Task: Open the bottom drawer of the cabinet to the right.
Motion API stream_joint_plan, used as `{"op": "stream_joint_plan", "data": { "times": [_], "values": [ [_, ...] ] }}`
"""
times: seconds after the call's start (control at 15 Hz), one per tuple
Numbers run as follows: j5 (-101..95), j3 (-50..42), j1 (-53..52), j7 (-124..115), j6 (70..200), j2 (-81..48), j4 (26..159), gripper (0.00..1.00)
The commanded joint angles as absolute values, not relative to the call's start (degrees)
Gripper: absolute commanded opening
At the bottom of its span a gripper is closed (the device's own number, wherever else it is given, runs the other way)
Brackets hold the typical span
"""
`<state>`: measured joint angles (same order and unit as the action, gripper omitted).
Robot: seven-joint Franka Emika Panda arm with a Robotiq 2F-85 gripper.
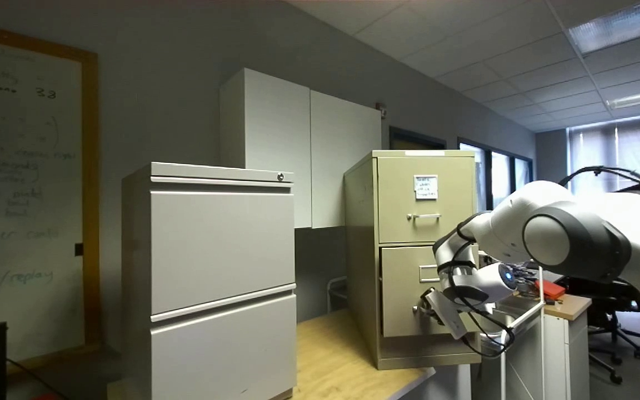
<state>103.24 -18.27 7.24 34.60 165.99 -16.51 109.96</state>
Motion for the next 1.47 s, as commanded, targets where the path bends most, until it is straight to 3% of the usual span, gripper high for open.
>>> {"op": "stream_joint_plan", "data": {
  "times": [0.0, 1.4],
  "values": [
    [104.2, -16.6, 5.3, 41.6, 162.1, -6.4, 123.1, 0.02],
    [103.5, -14.3, 4.1, 55.9, 163.6, 31.2, 162.4, 0.02]
  ]
}}
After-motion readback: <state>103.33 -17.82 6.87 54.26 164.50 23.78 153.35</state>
